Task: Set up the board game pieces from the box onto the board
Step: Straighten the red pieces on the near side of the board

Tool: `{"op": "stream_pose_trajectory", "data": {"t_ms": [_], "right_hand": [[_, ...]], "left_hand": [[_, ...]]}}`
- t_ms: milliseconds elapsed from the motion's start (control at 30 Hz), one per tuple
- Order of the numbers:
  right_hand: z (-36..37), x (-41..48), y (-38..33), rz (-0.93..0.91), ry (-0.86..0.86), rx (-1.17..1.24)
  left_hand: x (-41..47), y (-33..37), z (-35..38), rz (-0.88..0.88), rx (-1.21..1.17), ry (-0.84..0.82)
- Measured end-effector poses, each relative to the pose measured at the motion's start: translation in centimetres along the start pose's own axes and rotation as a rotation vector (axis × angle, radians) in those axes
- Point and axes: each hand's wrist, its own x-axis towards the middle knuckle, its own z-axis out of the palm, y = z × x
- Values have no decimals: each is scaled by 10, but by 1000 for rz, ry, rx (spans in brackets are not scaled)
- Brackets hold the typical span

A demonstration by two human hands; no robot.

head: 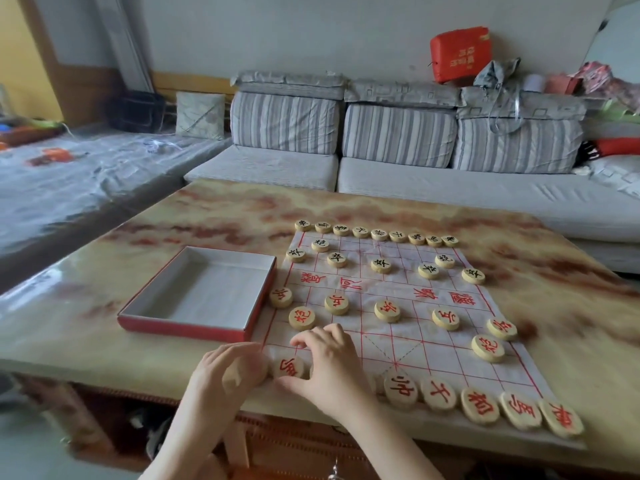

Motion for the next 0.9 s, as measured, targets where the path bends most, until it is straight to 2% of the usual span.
{"op": "stream_pose_trajectory", "data": {"t_ms": [367,667,900], "right_hand": [[5,-6,-7,-19,105,-94],[4,-8,-12,-40,32,-5],[4,-11,-16,-73,-21,46]], "left_hand": [[3,-5,-4,37,53,-34],[5,-5,-1,-18,57,-22],[10,-11,5,-34,156,-4]]}}
